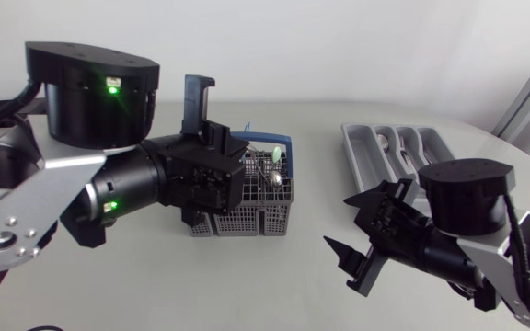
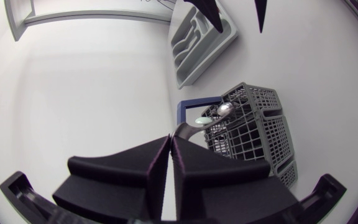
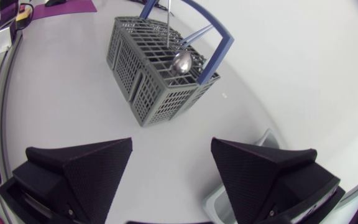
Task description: Unload the cutlery basket into the drawer organizer.
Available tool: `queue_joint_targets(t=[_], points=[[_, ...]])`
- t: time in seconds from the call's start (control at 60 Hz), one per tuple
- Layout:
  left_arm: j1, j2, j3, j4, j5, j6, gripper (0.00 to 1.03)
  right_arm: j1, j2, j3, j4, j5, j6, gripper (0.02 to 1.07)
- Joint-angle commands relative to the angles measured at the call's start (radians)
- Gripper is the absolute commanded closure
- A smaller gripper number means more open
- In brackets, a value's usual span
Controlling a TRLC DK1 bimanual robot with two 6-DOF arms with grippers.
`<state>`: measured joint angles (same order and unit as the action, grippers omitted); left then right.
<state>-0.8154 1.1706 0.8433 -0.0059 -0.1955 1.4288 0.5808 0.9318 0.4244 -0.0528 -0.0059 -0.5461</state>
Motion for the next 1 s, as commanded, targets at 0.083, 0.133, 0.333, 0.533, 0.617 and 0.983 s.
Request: queue_joint_targets(t=[0.083,0.133,0.333,0.533,0.617,0.983], points=[[-0.054,-0.026,0.03,-0.068,-0.039,-0.139,0.92,0.039,-0.094,-0.012,-0.012,0.052,0.031,0.16],[-0.057,-0.009,0.069,-0.101,-0.044,-0.206,0.92,0.047,-0.12,-0.013,-0.012,0.066,0.035,0.16],[-0.1,0.06,0.177,-0.169,-0.079,-0.436,0.92,0.065,-0.215,-0.016,-0.005,0.089,0.061,0.16],[-0.133,0.155,0.349,-0.318,-0.079,-0.732,0.92,0.148,-0.278,-0.016,0.031,0.192,0.08,0.16],[-0.14,0.19,0.407,-0.367,-0.068,-0.823,0.92,0.177,-0.289,-0.016,0.048,0.234,0.078,0.16],[-0.126,0.317,0.542,-0.486,0.074,-1.076,0.92,0.217,-0.278,-0.024,0.151,0.304,0.071,0.28]])
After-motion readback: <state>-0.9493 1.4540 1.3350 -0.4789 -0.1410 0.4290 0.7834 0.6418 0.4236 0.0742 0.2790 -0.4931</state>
